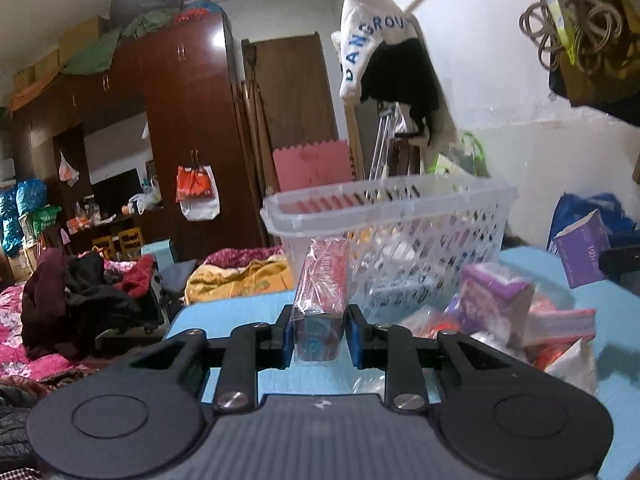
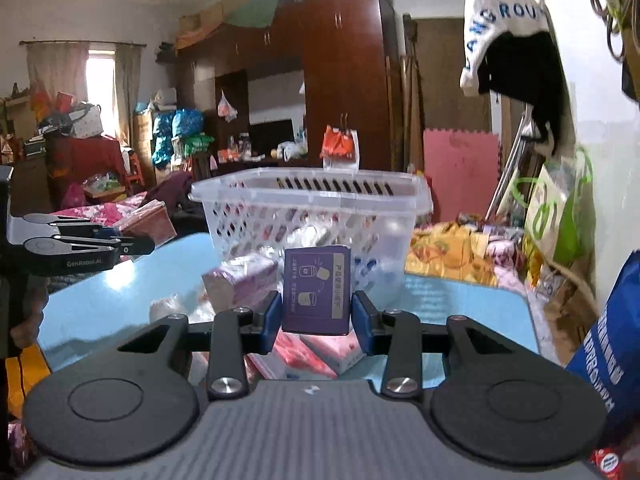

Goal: Organize objects
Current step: 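Carry both boxes over the white basket and open both grippers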

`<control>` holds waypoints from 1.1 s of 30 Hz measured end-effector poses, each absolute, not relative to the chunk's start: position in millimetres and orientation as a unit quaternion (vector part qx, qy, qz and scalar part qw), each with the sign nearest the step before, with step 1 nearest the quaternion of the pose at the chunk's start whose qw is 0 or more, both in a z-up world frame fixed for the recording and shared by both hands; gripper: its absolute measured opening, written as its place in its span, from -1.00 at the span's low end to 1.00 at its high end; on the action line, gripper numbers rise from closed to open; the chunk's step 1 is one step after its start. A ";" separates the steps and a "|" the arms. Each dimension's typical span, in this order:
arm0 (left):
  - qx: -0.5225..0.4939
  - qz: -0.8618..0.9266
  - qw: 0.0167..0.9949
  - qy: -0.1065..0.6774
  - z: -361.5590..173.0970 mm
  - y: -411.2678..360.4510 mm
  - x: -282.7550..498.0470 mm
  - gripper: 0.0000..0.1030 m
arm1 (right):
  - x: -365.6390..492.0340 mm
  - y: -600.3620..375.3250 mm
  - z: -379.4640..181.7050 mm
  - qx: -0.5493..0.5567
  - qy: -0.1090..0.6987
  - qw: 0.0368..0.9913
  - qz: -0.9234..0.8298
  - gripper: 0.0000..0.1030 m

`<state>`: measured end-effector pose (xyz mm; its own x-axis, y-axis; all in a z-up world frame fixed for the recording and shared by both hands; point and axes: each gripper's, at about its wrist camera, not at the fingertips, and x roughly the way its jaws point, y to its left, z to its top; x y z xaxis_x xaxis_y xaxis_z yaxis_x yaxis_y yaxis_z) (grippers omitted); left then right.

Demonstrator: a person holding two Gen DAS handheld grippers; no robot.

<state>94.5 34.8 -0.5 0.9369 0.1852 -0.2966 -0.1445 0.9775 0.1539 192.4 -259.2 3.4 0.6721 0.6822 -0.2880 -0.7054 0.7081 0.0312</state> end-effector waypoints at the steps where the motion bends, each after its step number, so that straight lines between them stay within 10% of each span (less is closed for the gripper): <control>1: 0.063 0.082 0.983 0.152 3.2 33.9 94.0 -0.42 | 190.7 -259.4 7.2 -0.040 0.134 0.914 0.381 -0.19; 17: 0.029 0.092 0.974 0.206 87.4 38.8 240.8 -0.26 | 274.7 -162.8 96.1 -0.065 0.094 0.919 0.377 -0.15; 19: 0.055 0.102 0.969 0.216 80.1 36.4 251.1 0.47 | 285.6 -152.8 89.8 -0.079 0.112 0.919 0.370 0.28; 20: 0.070 0.122 0.967 0.213 76.5 34.3 252.6 0.52 | 287.4 -150.1 87.1 -0.087 0.115 0.921 0.362 0.59; 26: 0.080 0.096 0.978 0.168 67.7 30.1 191.1 0.53 | 251.6 -187.3 77.1 -0.092 0.111 0.924 0.354 1.00; 33: 0.080 0.072 0.981 0.163 15.9 15.6 98.6 0.71 | 191.9 -253.7 41.5 -0.068 0.109 0.918 0.376 1.00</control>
